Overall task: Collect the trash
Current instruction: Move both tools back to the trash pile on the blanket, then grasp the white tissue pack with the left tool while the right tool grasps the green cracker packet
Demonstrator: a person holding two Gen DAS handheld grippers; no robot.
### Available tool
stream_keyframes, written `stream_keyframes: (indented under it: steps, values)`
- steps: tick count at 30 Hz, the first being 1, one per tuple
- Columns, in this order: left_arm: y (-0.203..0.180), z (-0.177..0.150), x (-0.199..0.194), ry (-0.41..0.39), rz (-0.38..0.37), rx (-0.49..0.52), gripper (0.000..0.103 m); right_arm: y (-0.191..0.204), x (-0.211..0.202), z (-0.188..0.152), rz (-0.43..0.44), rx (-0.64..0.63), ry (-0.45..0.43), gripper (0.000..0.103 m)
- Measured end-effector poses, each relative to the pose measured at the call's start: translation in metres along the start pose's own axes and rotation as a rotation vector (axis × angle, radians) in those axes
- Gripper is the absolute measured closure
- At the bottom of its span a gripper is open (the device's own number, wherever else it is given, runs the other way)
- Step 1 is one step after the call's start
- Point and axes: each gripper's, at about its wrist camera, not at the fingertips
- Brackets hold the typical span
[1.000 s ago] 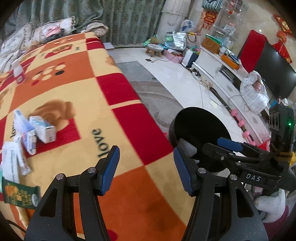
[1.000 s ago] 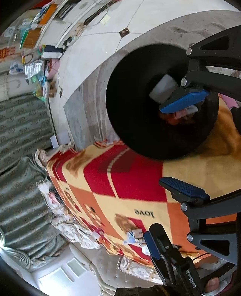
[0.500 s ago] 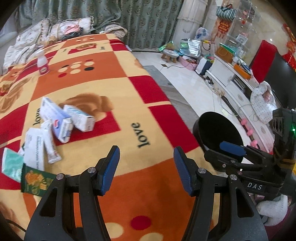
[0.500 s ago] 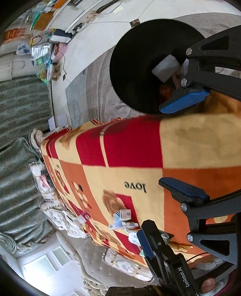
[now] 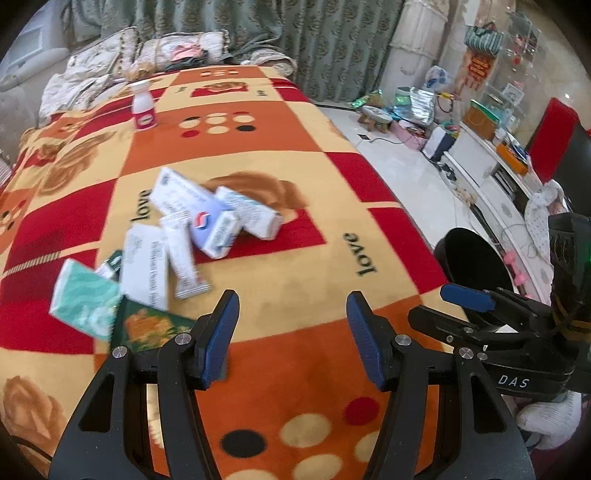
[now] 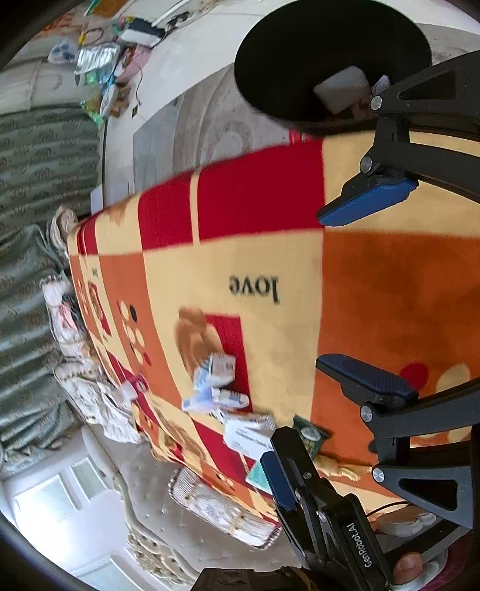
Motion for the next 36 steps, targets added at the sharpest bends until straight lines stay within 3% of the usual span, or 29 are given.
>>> stream_keyframes:
  steps: [22,27,31,36]
  values:
    - [0.15,-0.022,-0.052,-0.007,0.228,-0.17,0.044,0.124,0.071,-0.016,0.22,-0.167,0.141,0.033]
    - [0.171,-0.022,-0.056,-0.011,0.218,-0.218,0.044,0.151,0.095,-0.013,0.297,-0.267,0.157,0.033]
    - [0.181,-0.018,-0.046,0.008,0.157,-0.247,0.044,0.169,0.112,-0.012,0.349,-0.409,0.151,0.029]
    - [0.187,-0.013,-0.023,0.038,0.139,-0.249,0.044,0.177,0.13,-0.015,0.364,-0.489,0.168,0.028]
Point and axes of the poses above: each gripper's, at about its wrist camera, not at the fingertips, and x roughly the way its jaws point, y to its left, z to its top, and after that the axes turned 12 degrees about -y, right-handed
